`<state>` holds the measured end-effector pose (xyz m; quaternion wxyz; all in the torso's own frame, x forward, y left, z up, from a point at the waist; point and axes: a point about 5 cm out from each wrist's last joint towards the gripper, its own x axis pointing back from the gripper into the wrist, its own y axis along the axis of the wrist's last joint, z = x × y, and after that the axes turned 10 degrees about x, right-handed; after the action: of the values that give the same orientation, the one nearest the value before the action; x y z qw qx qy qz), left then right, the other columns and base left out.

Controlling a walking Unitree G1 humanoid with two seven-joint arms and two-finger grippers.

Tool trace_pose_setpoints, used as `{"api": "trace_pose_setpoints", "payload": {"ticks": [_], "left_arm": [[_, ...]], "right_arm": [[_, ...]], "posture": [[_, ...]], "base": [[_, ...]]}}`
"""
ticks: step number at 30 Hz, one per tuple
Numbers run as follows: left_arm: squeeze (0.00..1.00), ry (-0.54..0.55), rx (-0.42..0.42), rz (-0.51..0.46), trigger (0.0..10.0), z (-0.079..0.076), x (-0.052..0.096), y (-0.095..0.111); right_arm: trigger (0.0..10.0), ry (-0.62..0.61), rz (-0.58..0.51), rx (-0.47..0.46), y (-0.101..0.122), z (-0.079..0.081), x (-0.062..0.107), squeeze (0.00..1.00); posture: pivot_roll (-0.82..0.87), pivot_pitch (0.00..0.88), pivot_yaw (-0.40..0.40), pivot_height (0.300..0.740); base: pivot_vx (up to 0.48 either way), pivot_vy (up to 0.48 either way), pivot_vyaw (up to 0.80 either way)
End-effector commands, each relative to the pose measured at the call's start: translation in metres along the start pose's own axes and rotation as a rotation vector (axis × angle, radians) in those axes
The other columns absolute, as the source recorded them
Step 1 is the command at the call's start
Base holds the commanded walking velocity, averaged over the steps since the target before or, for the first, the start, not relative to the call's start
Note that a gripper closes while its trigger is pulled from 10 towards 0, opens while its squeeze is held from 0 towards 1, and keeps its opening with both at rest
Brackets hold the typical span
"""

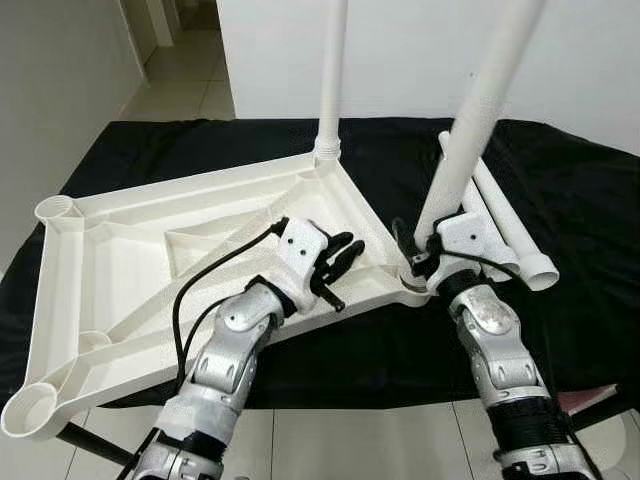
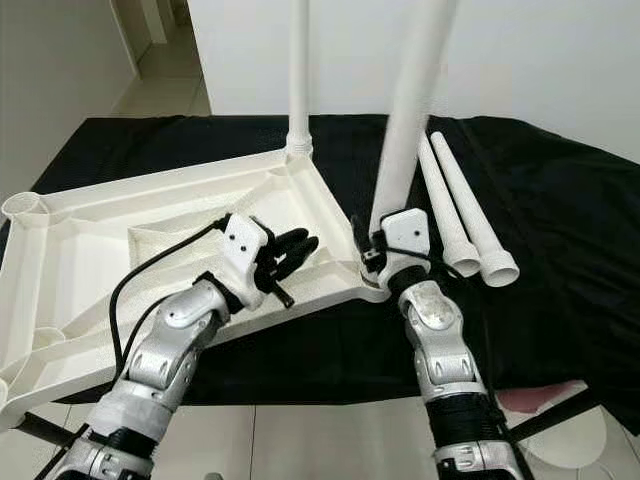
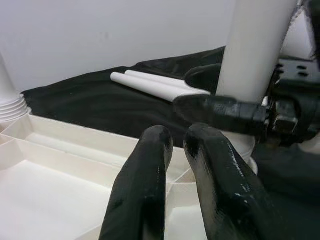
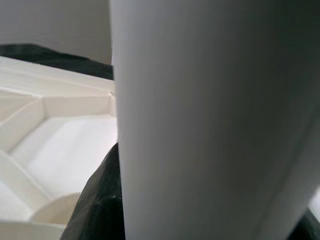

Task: Building children table

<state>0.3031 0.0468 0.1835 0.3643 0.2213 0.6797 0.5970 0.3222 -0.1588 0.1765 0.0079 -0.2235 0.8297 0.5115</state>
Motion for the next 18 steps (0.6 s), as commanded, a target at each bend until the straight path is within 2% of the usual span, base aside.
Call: {"api": "trace_pose_setpoints", "payload": {"ticks": [1,10,13,17,18], "left_arm": [[0.0,-0.025,0.002,-0.003,10.0,-0.003,0.001,0.002],[0.0,-0.039,0.013,-0.006,10.0,-0.004,0.001,0.005],[0.0,-0.041,0.009,-0.01,10.0,-0.004,0.0,0.007],[0.0,-0.041,0.007,-0.015,10.0,-0.005,-0.001,0.009],[0.0,-0.04,0.007,-0.02,10.0,-0.005,-0.001,0.01]], "right_arm": [[10.0,0.078,0.098,-0.018,-0.023,0.016,0.01,0.0],[10.0,0.123,0.141,-0.044,-0.041,0.022,0.018,0.0],[10.0,0.073,0.148,-0.194,-0.047,0.021,0.019,0.0],[10.0,0.012,0.184,-0.269,-0.053,0.018,0.017,0.0],[10.0,-0.039,0.234,-0.306,-0.06,0.013,0.016,0.0]], "posture": [[0.01,0.068,0.01,0.74],[0.0,0.07,0.013,0.74],[0.0,0.069,0.013,0.74],[0.0,0.069,0.012,0.74],[0.0,0.069,0.013,0.74]], "base": [[0.0,0.0,0.0],[0.0,0.0,0.0],[0.0,0.0,0.0],[0.0,0.0,0.0],[0.0,0.0,0.0]]}}
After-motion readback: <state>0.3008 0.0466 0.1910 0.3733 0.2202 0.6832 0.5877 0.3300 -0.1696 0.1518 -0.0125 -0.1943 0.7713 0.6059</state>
